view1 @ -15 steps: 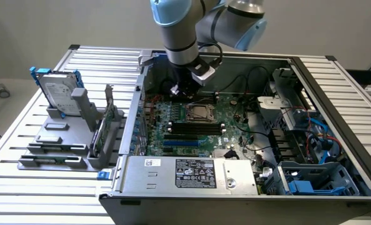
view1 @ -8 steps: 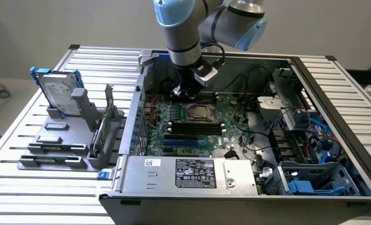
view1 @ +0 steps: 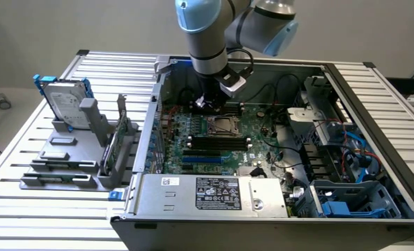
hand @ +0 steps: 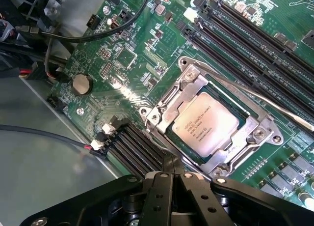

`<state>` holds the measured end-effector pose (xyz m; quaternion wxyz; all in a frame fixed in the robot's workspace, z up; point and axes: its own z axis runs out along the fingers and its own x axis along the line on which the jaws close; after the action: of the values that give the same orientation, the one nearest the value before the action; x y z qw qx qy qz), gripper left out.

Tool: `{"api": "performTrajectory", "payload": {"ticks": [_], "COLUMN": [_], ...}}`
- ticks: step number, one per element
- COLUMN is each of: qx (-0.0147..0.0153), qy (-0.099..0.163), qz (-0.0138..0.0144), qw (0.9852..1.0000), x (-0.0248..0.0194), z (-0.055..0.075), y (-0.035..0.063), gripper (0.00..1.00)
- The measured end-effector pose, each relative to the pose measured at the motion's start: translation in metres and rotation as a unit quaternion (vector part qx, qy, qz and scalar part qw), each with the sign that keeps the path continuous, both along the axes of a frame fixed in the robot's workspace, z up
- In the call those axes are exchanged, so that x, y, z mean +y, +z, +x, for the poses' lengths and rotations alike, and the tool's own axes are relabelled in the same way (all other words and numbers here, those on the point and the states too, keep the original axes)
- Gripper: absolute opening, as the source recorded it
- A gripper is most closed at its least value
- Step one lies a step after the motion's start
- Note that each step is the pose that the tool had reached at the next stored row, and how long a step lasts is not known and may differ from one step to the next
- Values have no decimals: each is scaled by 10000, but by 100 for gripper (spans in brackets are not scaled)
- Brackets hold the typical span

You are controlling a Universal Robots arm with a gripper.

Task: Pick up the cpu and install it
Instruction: 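Install the first cpu locking lever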

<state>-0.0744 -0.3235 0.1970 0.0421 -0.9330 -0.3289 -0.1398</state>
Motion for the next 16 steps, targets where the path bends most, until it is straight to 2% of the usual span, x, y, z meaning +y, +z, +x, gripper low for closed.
{"api": "performTrajectory", "payload": {"ticks": [16], "qx": [-6], "qy": [0], "qz": [0], "qw": [10000], "x": [13], "z": [41], "y": [-10], "gripper": [11]}}
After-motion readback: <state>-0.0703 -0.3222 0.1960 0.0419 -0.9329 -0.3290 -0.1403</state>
